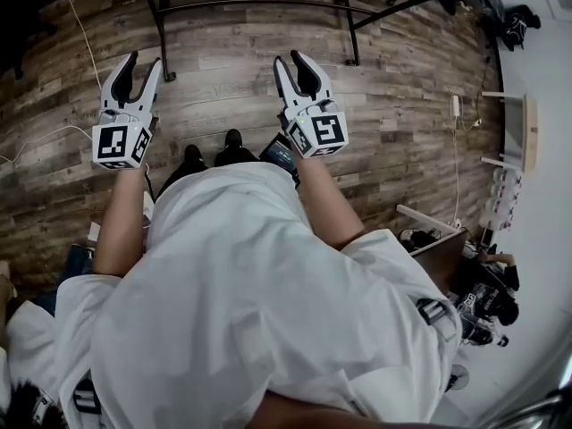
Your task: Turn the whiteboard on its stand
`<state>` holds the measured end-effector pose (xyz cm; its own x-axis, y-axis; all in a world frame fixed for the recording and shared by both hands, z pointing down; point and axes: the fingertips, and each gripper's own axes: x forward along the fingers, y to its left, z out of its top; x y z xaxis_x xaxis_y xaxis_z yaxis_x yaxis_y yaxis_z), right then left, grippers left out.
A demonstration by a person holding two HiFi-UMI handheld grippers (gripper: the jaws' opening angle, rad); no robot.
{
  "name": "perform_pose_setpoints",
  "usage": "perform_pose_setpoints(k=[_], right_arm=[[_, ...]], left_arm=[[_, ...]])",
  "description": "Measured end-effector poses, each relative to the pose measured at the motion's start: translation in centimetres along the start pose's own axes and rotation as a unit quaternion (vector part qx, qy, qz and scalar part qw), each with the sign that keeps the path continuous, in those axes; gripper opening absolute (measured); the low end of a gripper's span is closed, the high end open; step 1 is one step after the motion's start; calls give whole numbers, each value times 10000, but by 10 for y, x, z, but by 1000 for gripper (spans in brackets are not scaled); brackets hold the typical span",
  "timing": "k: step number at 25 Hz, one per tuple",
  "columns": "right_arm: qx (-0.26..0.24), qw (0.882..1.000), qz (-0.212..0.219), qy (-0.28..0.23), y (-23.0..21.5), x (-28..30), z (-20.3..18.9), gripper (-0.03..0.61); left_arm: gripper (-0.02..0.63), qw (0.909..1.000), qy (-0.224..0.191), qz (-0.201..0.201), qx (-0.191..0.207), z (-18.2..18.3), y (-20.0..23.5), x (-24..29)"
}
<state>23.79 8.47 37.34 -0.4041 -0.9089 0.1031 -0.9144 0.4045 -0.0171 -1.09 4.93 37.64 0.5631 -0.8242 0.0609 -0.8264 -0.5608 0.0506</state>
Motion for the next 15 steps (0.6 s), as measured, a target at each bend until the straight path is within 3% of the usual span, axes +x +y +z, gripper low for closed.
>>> perform_pose_setpoints(k=[5,15], right_arm=[[-27,9999,115,-96,3,-11,2,118],[-5,10000,22,-88,-48,-36,-9,118]], left_arm=[[199,9999,-6,99,-96,-3,-8,-12],[199,9999,-16,81,-142,-5,-52,17]])
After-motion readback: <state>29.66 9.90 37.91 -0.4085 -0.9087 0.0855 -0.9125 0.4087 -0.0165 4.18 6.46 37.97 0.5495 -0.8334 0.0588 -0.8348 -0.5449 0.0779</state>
